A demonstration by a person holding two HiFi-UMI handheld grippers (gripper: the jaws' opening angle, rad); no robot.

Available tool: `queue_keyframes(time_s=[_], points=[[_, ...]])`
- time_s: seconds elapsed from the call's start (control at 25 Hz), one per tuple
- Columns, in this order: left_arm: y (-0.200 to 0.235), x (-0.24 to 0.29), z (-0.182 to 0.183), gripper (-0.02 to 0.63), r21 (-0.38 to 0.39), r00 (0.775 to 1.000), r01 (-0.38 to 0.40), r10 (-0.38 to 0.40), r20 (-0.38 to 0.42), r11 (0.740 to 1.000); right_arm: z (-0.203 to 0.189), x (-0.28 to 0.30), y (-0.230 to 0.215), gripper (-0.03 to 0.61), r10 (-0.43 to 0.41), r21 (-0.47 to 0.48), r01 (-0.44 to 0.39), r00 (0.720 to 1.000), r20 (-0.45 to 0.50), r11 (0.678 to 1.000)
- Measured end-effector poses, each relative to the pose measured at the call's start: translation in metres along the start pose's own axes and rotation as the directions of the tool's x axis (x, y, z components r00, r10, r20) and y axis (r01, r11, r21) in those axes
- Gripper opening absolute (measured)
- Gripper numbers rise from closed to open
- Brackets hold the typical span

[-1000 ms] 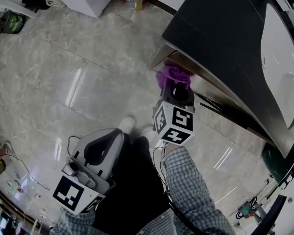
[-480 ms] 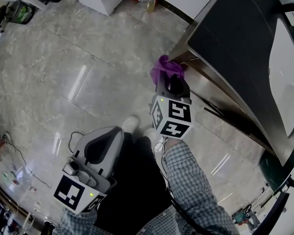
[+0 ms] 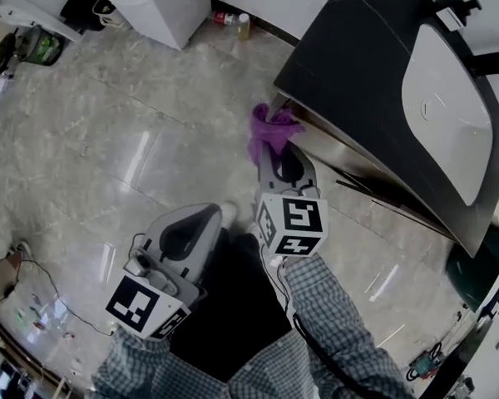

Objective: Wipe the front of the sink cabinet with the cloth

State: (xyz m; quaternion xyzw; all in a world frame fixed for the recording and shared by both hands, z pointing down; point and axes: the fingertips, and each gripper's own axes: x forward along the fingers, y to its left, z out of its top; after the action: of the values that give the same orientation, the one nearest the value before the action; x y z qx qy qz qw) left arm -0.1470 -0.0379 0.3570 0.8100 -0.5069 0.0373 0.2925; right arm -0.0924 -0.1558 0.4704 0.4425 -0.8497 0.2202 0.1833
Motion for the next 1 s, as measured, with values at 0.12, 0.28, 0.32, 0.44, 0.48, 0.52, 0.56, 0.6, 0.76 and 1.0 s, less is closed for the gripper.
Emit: queue_keyframes(time_s=[0.12,0.28,0.32,0.44,0.48,0.52,0.56,0.6,0.76,1.0], points=[[-0.032,0.000,0.019,0.011,0.022,0.999,0.042,-0.042,-0.009,0.999,0.030,-0.048,-0.010,0.074,-0.018,0.001,0.018,0.999,0.033,1.000],[-0.066,-0.004,0.047,0.012,0.076,0.995,0.104,-0.103,-0.018,0.992,0.070,-0.113,-0.025,0.074,-0.075,0.011,0.074,0.993,0.093,0.997],[-0.072,-0.005,0.055,0.011,0.094,0.993,0.116,-0.115,-0.016,0.989,0.079,-0.127,-0.028,0.074,-0.090,0.014,0.089,0.990,0.109,0.996],[-0.095,-0.010,0.075,0.011,0.133,0.989,0.150,-0.148,-0.020,0.980,0.101,-0.174,-0.036,0.074,-0.134,0.030,0.131,0.981,0.141,0.991],[-0.104,-0.012,0.081,0.011,0.145,0.986,0.164,-0.162,-0.022,0.976,0.107,-0.190,-0.038,0.074,-0.150,0.040,0.146,0.977,0.152,0.989],[-0.111,-0.015,0.086,0.011,0.156,0.984,0.179,-0.177,-0.024,0.971,0.114,-0.205,-0.039,0.074,-0.168,0.053,0.161,0.972,0.164,0.986],[-0.117,-0.018,0.090,0.011,0.166,0.981,0.194,-0.192,-0.026,0.967,0.120,-0.219,-0.040,0.074,-0.186,0.065,0.177,0.966,0.178,0.982],[-0.123,-0.021,0.094,0.011,0.175,0.978,0.208,-0.206,-0.029,0.962,0.126,-0.232,-0.040,0.074,-0.204,0.076,0.193,0.960,0.191,0.978],[-0.143,-0.033,0.101,0.011,0.199,0.965,0.262,-0.260,-0.040,0.944,0.135,-0.275,-0.039,0.074,-0.276,0.134,0.251,0.934,0.228,0.959],[-0.167,-0.043,0.094,0.011,0.223,0.940,0.342,-0.333,-0.078,0.913,0.120,-0.323,-0.036,0.074,-0.376,0.211,0.328,0.892,0.251,0.921]])
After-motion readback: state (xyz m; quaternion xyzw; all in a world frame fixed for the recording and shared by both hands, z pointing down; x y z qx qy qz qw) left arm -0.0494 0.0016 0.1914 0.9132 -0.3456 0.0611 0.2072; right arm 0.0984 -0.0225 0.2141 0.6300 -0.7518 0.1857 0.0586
